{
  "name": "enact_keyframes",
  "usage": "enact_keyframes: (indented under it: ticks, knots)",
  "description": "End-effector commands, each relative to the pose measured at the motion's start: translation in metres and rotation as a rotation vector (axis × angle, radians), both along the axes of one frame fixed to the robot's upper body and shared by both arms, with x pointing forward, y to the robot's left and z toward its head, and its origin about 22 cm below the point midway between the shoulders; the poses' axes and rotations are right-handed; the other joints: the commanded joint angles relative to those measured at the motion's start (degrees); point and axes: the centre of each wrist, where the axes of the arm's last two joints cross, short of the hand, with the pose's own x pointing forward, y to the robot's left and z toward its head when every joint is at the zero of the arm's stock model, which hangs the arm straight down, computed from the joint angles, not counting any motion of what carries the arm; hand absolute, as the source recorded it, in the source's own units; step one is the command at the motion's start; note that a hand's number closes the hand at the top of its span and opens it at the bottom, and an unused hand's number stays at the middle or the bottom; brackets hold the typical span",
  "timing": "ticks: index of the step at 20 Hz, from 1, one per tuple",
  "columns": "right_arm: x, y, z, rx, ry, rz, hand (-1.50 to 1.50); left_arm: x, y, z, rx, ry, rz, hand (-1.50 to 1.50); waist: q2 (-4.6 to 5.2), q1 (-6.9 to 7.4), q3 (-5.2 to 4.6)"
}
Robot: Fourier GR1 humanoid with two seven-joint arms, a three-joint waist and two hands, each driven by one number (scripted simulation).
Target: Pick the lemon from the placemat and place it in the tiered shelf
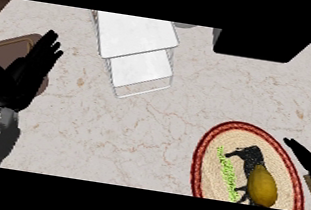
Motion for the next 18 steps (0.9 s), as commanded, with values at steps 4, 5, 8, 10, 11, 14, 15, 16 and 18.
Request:
enact_keyframes:
  ticks: [4,5,8,10,11,14,15,16,18]
  knots:
    - [-0.019,-0.007,-0.004,-0.025,0.034,-0.001,-1.50,0.000,0.002,0.001,0.006,-0.008,0.009,0.00,-0.04,-0.33,0.01]
    - [0.000,-0.006,-0.006,-0.028,0.034,-0.018,-1.50,0.005,0.003,0.002,-0.012,0.006,0.002,0.00,0.03,-0.08,0.00]
    - [0.000,0.004,-0.024,0.024,-0.004,-0.027,-1.50,0.002,-0.001,-0.012,-0.019,0.005,-0.009,0.00,0.03,-0.05,0.01]
    - [0.001,0.004,-0.038,0.006,0.013,-0.026,-1.50,0.004,-0.006,0.013,-0.013,0.018,-0.005,0.00,-0.01,0.03,0.03]
    - [0.013,0.002,-0.038,0.006,0.010,-0.029,-1.50,-0.005,-0.005,-0.015,0.002,-0.010,-0.003,0.00,0.04,0.13,0.01]
    - [-0.004,-0.002,-0.039,-0.011,0.017,-0.025,-1.50,0.003,-0.008,0.005,-0.005,-0.015,0.013,0.00,0.00,-0.15,0.01]
    - [0.007,0.010,-0.051,0.009,0.011,-0.021,-1.50,0.004,0.012,0.014,0.002,0.019,-0.003,0.00,0.02,0.03,0.01]
    - [0.008,0.003,-0.055,-0.009,0.020,-0.020,-1.50,-0.003,-0.001,0.006,0.016,-0.013,0.010,0.00,0.01,0.04,0.02]
    - [0.012,-0.001,-0.073,0.009,0.031,-0.029,-1.50,-0.002,-0.015,0.002,-0.005,-0.002,-0.004,0.00,0.03,0.03,0.02]
